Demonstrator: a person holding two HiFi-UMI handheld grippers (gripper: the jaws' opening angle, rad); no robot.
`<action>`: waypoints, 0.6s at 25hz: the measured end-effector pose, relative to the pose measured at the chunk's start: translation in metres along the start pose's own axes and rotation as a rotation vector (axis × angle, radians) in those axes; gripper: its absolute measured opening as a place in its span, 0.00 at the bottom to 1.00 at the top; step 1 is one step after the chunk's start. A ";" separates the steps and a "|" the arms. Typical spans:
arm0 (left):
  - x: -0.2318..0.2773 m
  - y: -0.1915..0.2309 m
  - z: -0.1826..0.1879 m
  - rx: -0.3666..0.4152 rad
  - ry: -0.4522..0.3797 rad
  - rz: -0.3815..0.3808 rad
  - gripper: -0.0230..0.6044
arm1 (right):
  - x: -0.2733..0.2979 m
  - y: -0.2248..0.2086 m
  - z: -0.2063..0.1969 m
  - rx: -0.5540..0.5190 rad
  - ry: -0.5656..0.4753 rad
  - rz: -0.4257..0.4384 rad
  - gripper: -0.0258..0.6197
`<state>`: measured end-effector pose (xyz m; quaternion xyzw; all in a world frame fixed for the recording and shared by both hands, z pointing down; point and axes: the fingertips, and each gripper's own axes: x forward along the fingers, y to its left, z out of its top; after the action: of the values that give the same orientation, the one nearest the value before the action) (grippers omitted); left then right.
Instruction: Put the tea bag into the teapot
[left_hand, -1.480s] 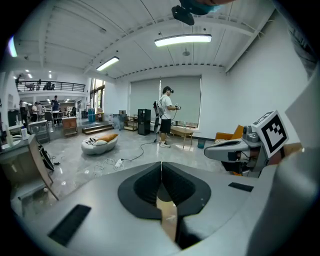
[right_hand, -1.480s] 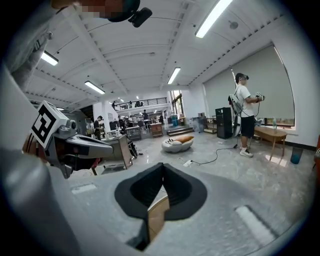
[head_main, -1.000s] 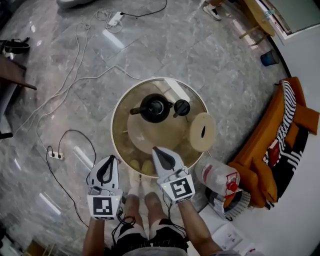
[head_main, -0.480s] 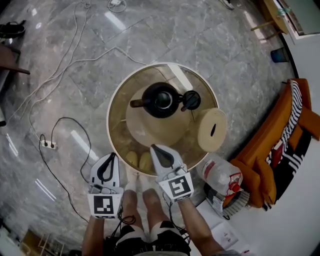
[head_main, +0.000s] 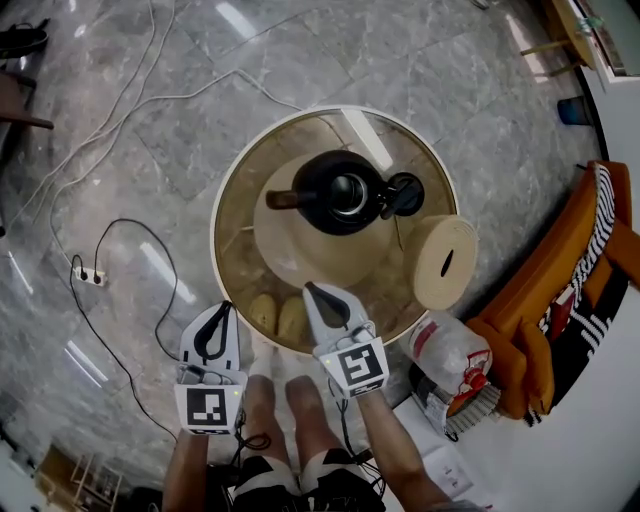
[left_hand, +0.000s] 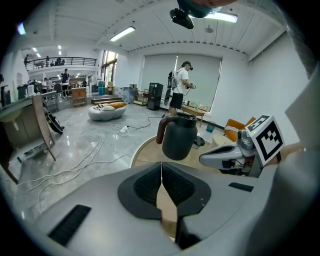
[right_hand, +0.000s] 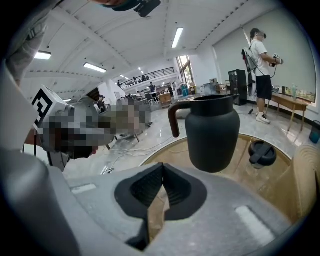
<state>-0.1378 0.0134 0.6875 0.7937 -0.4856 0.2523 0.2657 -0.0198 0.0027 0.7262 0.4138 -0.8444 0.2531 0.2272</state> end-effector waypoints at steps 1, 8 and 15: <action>0.003 0.001 -0.003 0.003 -0.001 -0.001 0.07 | 0.005 -0.002 -0.006 0.001 0.008 -0.001 0.04; 0.013 0.010 -0.021 -0.029 0.007 0.014 0.07 | 0.030 -0.014 -0.035 0.043 0.029 -0.011 0.18; 0.024 0.016 -0.039 -0.024 0.019 0.014 0.07 | 0.051 -0.023 -0.059 0.085 0.055 -0.020 0.29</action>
<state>-0.1485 0.0179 0.7346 0.7847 -0.4915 0.2558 0.2779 -0.0195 -0.0029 0.8076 0.4245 -0.8222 0.2975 0.2350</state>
